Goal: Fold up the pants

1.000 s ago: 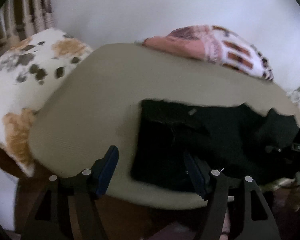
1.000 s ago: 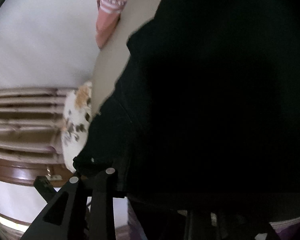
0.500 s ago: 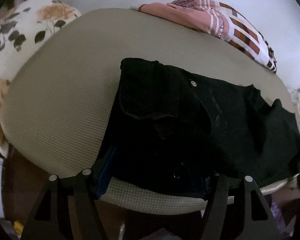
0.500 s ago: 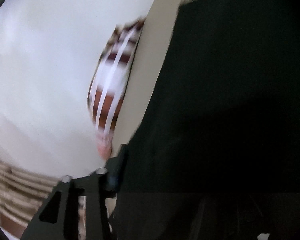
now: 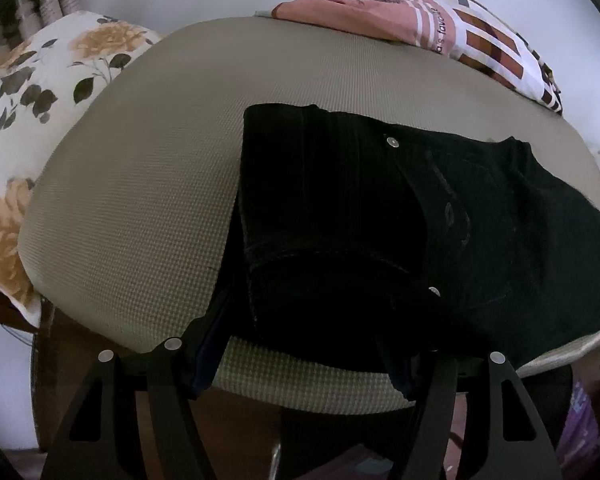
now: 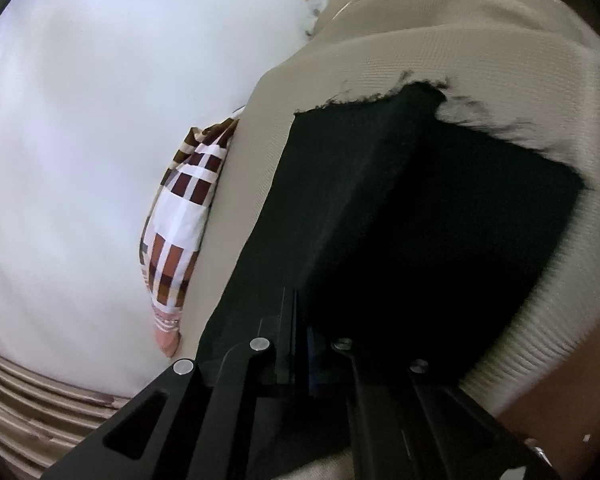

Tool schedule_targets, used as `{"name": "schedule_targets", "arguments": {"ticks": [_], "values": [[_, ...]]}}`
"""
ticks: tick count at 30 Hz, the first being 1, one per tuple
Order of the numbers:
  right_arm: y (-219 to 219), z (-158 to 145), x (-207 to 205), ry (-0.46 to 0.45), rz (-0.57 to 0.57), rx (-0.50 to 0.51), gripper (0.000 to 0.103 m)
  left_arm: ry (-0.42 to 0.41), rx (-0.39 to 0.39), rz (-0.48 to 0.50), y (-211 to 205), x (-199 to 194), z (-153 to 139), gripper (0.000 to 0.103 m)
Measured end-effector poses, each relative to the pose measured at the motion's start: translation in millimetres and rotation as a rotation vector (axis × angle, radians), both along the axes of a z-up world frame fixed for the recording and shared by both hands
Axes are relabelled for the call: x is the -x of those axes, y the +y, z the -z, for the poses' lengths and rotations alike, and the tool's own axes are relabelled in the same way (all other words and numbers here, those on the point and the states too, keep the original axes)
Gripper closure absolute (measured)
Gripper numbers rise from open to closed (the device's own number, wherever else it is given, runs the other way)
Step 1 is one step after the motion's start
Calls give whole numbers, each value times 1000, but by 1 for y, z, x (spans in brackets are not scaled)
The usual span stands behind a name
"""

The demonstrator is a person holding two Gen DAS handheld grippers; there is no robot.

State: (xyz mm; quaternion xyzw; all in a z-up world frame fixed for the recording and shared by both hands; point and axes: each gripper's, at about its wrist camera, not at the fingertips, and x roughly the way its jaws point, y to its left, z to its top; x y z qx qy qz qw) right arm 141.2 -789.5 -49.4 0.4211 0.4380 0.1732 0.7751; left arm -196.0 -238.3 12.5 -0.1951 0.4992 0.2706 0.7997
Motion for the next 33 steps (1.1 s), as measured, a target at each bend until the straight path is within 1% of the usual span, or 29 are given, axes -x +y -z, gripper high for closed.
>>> {"name": "schedule_targets", "arguments": {"ticks": [1, 2, 3, 4, 6, 8, 10, 12, 15, 16, 17, 19, 21, 23, 26, 29, 30, 31, 33], "values": [[-4, 1, 3, 5, -12, 10, 98, 0, -2, 3, 0, 0, 0, 35], [-8, 6, 5, 29, -17, 18, 98, 1, -5, 7, 0, 0, 1, 35], [-10, 13, 5, 58, -19, 6, 98, 4, -10, 12, -2, 0, 2, 35], [-12, 20, 6, 72, -9, -29, 100, 6, -16, 16, -3, 0, 2, 35], [-19, 23, 11, 78, 6, -64, 101, 9, -20, 23, -1, 1, 1, 35], [-22, 20, 12, 67, 14, -60, 100, 9, -20, 26, -1, 3, 1, 35], [-27, 18, 13, 63, 22, -92, 101, -1, -14, 29, 0, 6, 1, 35], [-34, 22, 13, 73, 31, -85, 100, -23, 5, 30, 1, 9, -2, 35], [-43, 39, 14, 112, 46, -201, 100, -99, 27, 31, 2, 19, -17, 35], [-44, 40, 13, 115, 47, -213, 100, -131, 39, 28, 4, 26, -24, 35], [-42, 38, 11, 109, 36, -203, 99, -146, 54, 24, 7, 29, -29, 35], [-37, 35, 8, 100, 21, -192, 95, -202, 119, -9, 21, 44, -39, 33], [-35, 37, 8, 102, 13, -213, 95, -224, 130, -52, 32, 57, -45, 33], [-34, 40, 9, 105, 19, -228, 97, -235, 156, -80, 43, 69, -47, 33], [-35, 40, 9, 100, 12, -223, 98, -268, 203, -118, 59, 85, -47, 33], [-35, 40, 9, 102, 13, -221, 98, -323, 333, -93, 62, 83, -39, 33], [-35, 41, 9, 104, 16, -226, 98, -318, 347, -85, 60, 78, -37, 33], [-35, 41, 9, 105, 18, -229, 98, -304, 338, -80, 59, 75, -35, 33], [-33, 41, 9, 107, 20, -229, 98, -263, 281, -69, 53, 69, -34, 33]]}}
